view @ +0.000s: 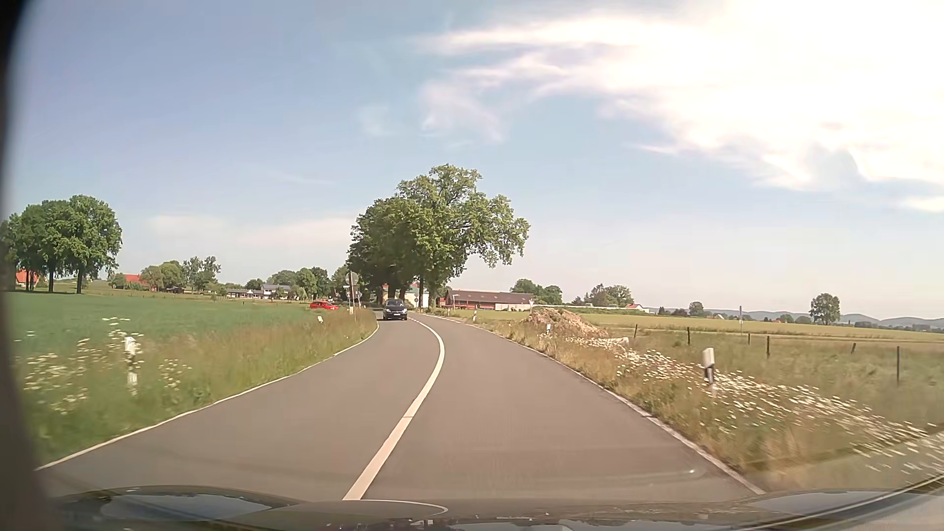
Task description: Follow the waypoints while adhering to traffic rules and regulations
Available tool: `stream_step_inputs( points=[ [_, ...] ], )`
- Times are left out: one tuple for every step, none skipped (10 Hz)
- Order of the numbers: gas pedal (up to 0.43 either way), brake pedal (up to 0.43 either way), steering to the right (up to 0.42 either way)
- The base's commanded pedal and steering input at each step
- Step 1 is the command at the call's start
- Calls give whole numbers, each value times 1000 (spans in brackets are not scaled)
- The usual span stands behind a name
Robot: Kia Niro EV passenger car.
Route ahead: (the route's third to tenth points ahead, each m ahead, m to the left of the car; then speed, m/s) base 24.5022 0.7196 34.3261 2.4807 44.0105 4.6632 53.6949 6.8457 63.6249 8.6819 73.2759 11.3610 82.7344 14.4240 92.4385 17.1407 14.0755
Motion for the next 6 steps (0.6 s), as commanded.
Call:
stream_step_inputs(
  points=[
    [87,0,-22],
    [87,0,-22],
    [87,0,-22],
    [87,0,-23],
    [87,0,-22],
    [87,0,-23]
  ],
)
